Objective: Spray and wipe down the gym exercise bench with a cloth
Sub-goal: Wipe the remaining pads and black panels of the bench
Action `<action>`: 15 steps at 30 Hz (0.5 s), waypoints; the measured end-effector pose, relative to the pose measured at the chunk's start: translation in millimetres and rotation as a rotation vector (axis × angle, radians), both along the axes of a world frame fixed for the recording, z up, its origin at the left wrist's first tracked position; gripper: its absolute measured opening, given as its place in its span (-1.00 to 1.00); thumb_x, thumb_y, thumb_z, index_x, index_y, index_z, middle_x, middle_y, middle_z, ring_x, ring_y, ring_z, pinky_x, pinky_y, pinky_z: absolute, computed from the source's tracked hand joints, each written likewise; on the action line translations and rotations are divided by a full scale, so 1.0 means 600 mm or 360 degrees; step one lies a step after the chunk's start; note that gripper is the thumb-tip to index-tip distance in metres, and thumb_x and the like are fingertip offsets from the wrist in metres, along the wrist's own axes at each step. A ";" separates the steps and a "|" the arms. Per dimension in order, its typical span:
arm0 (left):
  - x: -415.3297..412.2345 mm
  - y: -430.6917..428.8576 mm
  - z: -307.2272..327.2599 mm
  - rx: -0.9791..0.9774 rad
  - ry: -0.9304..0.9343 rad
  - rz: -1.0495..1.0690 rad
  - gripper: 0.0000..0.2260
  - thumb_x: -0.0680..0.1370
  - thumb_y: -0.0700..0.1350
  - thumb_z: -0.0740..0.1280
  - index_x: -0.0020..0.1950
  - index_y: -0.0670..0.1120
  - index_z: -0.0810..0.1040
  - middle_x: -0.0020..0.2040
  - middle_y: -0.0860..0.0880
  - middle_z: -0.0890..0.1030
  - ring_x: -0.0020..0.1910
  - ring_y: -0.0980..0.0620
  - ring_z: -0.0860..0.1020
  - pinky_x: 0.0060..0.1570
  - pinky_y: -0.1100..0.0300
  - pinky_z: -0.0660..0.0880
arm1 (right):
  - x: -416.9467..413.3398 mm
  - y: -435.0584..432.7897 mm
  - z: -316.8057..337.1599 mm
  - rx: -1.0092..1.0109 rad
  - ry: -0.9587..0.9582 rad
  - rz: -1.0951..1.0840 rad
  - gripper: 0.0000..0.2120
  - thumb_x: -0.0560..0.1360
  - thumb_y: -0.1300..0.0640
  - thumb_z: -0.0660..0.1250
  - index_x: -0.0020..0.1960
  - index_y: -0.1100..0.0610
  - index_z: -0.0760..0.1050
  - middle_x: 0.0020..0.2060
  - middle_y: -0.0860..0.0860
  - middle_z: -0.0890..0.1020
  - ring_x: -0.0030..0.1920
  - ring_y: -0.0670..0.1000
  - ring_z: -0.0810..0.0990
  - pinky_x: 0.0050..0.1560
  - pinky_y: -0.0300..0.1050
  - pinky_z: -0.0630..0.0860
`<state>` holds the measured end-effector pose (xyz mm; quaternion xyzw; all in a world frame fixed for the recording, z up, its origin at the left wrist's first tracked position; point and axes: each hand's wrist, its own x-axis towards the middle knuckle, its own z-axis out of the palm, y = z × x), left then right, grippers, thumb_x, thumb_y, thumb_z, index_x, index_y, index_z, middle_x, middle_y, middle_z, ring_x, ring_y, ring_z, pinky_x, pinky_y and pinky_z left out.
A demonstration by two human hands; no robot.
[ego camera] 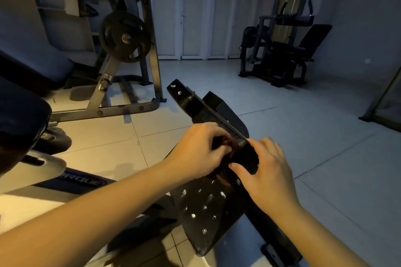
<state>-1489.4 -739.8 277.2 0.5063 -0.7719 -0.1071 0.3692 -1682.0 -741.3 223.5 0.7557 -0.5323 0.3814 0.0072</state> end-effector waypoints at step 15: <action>0.097 -0.182 0.044 -0.0041 0.0523 0.0758 -0.68 0.53 -0.13 0.50 0.28 -0.09 0.63 0.15 -0.04 0.66 0.09 -0.01 0.62 -0.05 0.19 0.59 | -0.004 -0.008 -0.006 0.0076 0.0046 0.0019 -0.37 0.45 -0.28 0.44 0.43 -0.06 0.41 0.17 -0.17 0.43 0.20 -0.13 0.40 -0.02 -0.32 0.47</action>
